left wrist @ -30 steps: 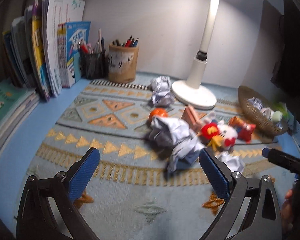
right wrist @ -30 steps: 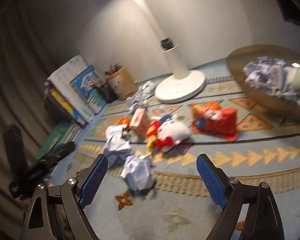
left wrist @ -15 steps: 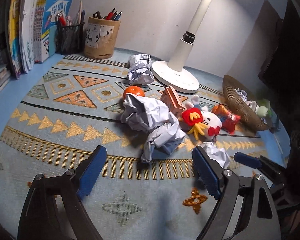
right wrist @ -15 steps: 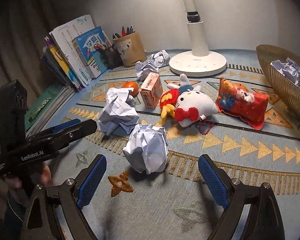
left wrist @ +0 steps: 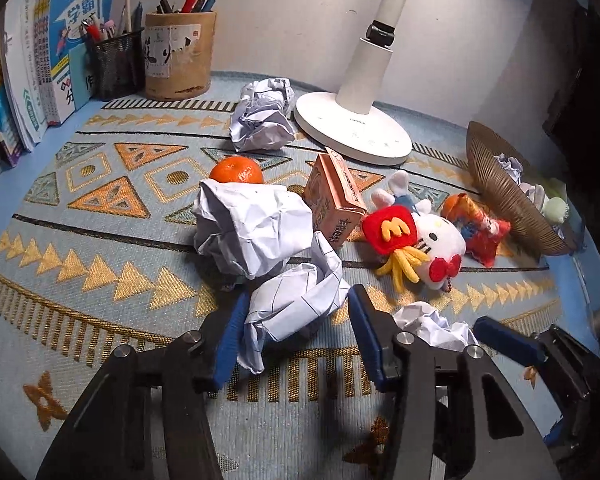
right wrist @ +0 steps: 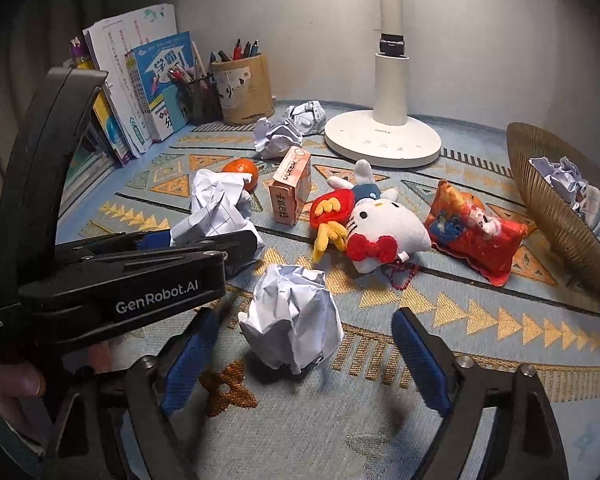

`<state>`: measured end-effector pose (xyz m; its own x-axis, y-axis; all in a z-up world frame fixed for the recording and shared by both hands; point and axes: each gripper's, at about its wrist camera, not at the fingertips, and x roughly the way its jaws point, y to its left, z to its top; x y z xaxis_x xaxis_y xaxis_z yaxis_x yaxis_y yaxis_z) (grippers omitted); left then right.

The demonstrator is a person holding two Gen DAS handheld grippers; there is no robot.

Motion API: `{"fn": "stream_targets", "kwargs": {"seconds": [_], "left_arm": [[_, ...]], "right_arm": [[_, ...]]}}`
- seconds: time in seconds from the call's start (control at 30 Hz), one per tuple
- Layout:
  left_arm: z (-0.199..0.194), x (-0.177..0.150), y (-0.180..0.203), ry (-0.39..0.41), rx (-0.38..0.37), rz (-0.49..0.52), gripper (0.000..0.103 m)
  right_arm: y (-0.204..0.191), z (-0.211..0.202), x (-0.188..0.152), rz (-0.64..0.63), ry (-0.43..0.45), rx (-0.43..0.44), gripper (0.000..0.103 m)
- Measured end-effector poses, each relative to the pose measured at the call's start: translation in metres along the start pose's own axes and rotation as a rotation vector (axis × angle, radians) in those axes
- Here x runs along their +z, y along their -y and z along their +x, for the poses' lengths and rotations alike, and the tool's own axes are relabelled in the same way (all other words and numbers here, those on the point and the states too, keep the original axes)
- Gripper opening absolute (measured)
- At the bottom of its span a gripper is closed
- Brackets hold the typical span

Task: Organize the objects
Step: 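Grasp a paper ball with the left gripper while the right gripper grasps another, then carry both paper balls to the glass bowl and open both grippers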

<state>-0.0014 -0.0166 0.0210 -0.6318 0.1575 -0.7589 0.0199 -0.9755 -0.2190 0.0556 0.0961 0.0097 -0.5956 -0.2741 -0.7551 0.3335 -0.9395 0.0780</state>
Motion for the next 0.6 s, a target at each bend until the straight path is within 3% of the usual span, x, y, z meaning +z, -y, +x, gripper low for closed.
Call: {"fn": "stream_targets", "kwargs": {"seconds": [0.07, 0.13, 0.23, 0.47, 0.6], "left_arm": [[-0.003, -0.002, -0.001, 0.013, -0.003, 0.002, 0.046], [-0.005, -0.003, -0.004, 0.017, -0.010, -0.005, 0.045], [-0.010, -0.008, -0.006, 0.027, -0.032, -0.009, 0.045], [-0.034, -0.021, 0.004, 0.093, -0.048, 0.053, 0.045], [-0.026, -0.025, 0.007, 0.081, -0.064, 0.052, 0.045]], "right_arm": [[0.001, 0.006, -0.002, 0.013, -0.023, 0.041, 0.064], [0.003, 0.011, -0.003, 0.031, -0.036, 0.043, 0.062], [0.003, 0.009, -0.003, 0.033, -0.024, 0.058, 0.047], [0.025, -0.034, -0.004, 0.039, 0.072, -0.046, 0.045], [0.061, -0.044, -0.013, 0.090, 0.053, -0.110, 0.046]]}}
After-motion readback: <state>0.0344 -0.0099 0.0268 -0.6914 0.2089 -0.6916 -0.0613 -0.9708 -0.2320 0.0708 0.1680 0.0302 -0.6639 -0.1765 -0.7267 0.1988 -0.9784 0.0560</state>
